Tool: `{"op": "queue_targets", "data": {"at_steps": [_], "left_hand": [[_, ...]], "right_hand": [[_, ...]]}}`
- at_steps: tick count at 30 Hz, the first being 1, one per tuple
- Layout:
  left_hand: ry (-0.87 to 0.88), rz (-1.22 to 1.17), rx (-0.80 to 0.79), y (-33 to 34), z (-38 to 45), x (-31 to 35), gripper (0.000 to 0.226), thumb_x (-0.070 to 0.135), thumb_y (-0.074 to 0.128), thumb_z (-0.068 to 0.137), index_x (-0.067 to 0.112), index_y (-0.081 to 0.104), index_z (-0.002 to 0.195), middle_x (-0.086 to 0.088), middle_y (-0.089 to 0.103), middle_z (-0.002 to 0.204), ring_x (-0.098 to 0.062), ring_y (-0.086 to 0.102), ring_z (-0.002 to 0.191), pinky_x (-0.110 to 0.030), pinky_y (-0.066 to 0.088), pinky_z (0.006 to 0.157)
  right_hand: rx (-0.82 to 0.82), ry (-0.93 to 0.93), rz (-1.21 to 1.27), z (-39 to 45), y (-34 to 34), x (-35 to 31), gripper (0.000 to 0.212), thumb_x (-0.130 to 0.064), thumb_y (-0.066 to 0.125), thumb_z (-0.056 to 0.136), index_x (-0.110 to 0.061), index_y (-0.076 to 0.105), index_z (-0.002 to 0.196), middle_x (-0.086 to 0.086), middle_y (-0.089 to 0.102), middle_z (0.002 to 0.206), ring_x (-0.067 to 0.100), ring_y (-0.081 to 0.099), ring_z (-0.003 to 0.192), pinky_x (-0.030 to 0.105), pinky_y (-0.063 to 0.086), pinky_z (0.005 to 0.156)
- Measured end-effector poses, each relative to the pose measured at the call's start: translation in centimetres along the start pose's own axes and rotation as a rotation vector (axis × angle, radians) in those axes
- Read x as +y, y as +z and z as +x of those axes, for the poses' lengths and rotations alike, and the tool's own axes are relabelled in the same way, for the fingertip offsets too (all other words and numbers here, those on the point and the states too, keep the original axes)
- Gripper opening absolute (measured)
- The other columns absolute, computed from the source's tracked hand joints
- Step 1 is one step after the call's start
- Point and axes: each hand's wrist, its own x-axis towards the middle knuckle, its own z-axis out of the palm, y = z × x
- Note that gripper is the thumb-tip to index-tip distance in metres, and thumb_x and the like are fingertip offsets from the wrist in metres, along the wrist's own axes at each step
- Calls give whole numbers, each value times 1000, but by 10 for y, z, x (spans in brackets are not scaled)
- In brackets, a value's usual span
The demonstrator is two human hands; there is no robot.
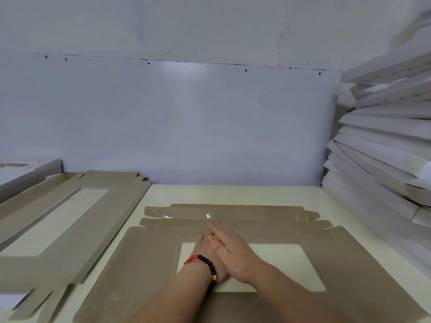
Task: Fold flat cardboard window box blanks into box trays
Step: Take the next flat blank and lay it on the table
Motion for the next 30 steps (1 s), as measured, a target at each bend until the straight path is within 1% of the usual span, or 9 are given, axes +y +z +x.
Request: {"op": "queue_targets", "data": {"at_steps": [3,7,13,20,23,25,27,29,30], "left_hand": [[9,-67,-32,18,4,-14,77,57,16,86,26,-10,152,0,-8,162,-25,-8,148,-47,-5,117],[-76,-130,-36,21,5,-40,113,91,10,63,25,0,155,7,-7,162,-17,-9,148,-43,-6,118],[-263,-123,-29,18,-3,-113,115,92,3,62,26,1,155,9,-5,162,-12,-6,148,-40,-3,119],[-389,-152,-25,19,-1,-152,106,90,3,69,27,5,154,12,0,162,-11,0,148,-39,2,120],[-475,-149,-29,18,1,-157,101,87,6,74,25,8,154,10,4,162,-14,2,148,-42,5,118],[-589,-116,-27,13,3,-157,98,82,8,77,21,11,154,4,7,162,-19,5,148,-46,7,117],[-626,-29,30,0,7,-149,83,68,16,86,18,16,153,-3,9,161,-27,3,148,-50,4,117],[-465,98,134,-14,19,-131,62,33,29,93,17,16,151,-8,2,162,-33,-5,148,-52,-2,118],[-346,132,153,-20,28,-119,65,18,34,90,16,15,151,-9,-3,162,-35,-8,147,-51,-4,118]], "right_hand": [[-118,86,-249,8,3,27,61,-54,20,102,-26,14,155,-10,12,162,3,5,147,31,1,120],[-164,224,-558,9,-18,76,66,-60,15,99,-27,4,156,-12,-4,162,6,-8,148,41,-5,119],[-56,529,-584,-19,-80,151,66,-59,13,98,-27,2,155,-10,-6,162,7,-6,148,43,0,120],[15,668,-585,-37,-106,178,63,-55,10,99,-26,5,155,-9,0,163,10,0,149,47,5,119],[50,782,-655,-44,-119,183,63,-53,7,98,-24,16,154,-6,14,161,11,13,147,49,13,116],[89,914,-799,-47,-131,183,61,-44,8,94,-24,39,142,-3,40,146,15,34,136,53,20,110],[119,970,-945,-41,-136,168,55,-29,19,87,-25,52,131,-2,49,128,19,38,125,55,17,108],[135,794,-1067,-20,-130,149,50,-23,35,82,-28,54,127,-3,47,126,21,36,126,53,16,108],[142,632,-1072,-6,-122,140,48,-21,42,82,-28,53,128,-3,46,132,22,37,129,49,18,110]]}}
